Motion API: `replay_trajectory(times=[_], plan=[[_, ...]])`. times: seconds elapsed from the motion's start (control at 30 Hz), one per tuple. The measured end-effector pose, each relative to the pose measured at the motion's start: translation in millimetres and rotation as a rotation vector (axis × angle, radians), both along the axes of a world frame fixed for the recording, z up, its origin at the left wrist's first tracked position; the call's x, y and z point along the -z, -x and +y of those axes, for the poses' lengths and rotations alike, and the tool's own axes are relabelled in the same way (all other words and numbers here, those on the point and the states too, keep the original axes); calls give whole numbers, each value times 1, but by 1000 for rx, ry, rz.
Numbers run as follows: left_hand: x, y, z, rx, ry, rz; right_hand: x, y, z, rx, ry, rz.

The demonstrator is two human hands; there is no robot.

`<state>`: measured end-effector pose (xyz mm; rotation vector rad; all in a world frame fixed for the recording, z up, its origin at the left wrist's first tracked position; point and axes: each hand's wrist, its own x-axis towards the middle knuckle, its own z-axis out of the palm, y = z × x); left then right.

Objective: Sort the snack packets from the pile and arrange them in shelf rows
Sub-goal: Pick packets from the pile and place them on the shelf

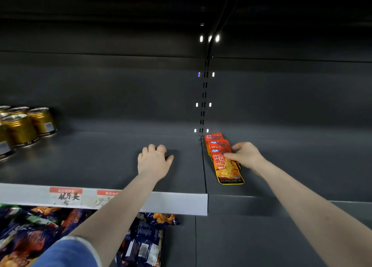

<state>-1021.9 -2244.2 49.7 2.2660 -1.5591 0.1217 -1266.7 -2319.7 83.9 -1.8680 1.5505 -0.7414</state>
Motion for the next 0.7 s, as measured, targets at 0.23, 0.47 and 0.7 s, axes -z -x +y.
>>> replay_trajectory(times=[0.23, 0.47, 0.7], plan=[[-2, 1, -1, -4, -17, -16, 6, -5, 3, 67, 13, -26], [-3, 5, -4, -7, -37, 34, 4, -13, 11, 173, 41, -40], [-12, 10, -7, 20, -18, 202, 9, -9, 13, 290, 81, -87]])
